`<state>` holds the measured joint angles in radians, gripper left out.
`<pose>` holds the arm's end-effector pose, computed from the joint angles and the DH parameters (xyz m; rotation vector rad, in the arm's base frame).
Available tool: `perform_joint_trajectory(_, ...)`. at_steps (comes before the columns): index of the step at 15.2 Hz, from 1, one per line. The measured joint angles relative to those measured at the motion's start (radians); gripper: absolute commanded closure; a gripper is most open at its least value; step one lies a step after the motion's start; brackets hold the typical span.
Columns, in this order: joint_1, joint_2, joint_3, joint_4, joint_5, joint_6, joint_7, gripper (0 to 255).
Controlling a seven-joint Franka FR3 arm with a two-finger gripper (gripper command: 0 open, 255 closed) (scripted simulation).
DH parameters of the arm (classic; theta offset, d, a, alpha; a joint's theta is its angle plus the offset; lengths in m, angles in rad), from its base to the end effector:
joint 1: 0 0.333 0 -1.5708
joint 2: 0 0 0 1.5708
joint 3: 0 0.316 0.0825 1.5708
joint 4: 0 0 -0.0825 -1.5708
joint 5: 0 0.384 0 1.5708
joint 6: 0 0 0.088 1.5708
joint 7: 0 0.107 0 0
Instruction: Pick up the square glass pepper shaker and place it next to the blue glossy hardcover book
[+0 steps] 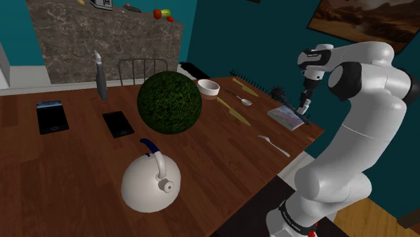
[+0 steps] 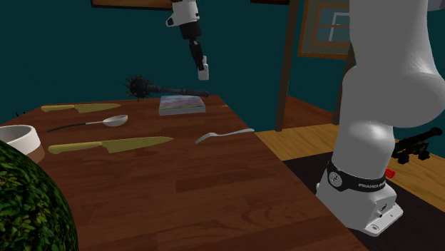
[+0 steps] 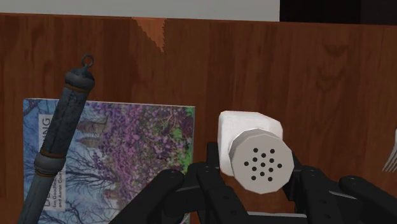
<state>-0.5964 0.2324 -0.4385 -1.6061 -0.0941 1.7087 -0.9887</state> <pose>0.3258 -0.5221 0.4956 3.1132 -0.0360 -0.3426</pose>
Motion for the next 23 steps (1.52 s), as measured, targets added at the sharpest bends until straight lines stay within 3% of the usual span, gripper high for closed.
perform_joint_trajectory(6,-0.122,0.157,-0.034,0.200,0.063,-0.033,-0.150,255)
perform_joint_trajectory(10,-0.223,0.288,-0.042,0.389,0.115,-0.085,-0.240,255)
perform_joint_trajectory(13,-0.321,0.431,-0.034,0.619,0.164,-0.165,-0.295,255)
perform_joint_trajectory(14,-0.338,0.455,-0.031,0.650,0.171,-0.171,-0.303,255)
perform_joint_trajectory(23,-0.324,0.449,-0.031,0.521,0.170,-0.051,-0.302,255)
